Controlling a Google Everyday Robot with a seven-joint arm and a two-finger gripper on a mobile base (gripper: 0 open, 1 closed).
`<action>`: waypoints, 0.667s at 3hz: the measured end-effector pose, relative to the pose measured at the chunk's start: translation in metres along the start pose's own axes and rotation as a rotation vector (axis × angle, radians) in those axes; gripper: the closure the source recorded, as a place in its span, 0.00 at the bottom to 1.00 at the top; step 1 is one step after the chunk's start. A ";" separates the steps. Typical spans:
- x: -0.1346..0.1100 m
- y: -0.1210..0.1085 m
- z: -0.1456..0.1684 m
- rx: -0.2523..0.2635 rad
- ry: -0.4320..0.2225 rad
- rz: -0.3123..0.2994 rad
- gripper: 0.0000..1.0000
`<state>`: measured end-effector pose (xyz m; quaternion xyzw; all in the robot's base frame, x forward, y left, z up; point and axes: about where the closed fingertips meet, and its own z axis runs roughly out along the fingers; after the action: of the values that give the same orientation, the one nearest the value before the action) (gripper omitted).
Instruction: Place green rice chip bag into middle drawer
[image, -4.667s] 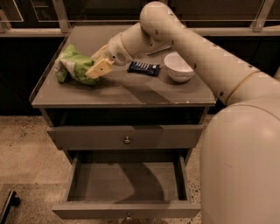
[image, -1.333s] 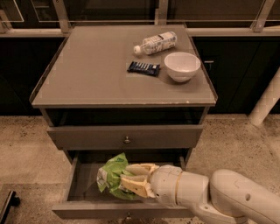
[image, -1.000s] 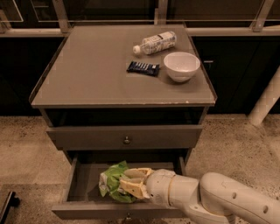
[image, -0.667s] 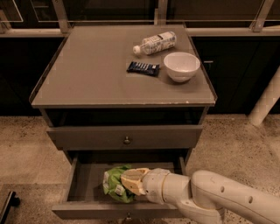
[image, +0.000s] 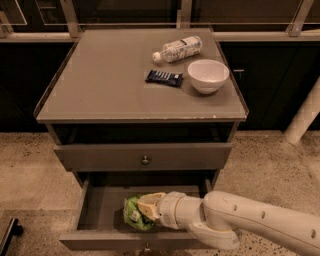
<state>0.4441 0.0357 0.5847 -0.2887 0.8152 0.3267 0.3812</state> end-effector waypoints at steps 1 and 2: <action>0.015 -0.007 0.011 0.013 0.027 0.031 1.00; 0.015 -0.007 0.011 0.013 0.028 0.031 0.82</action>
Offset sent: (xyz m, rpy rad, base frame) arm 0.0018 0.0006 -0.0175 -0.0117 0.0334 -0.0155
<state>0.4461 0.0365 0.5647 -0.2780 0.8269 0.3233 0.3666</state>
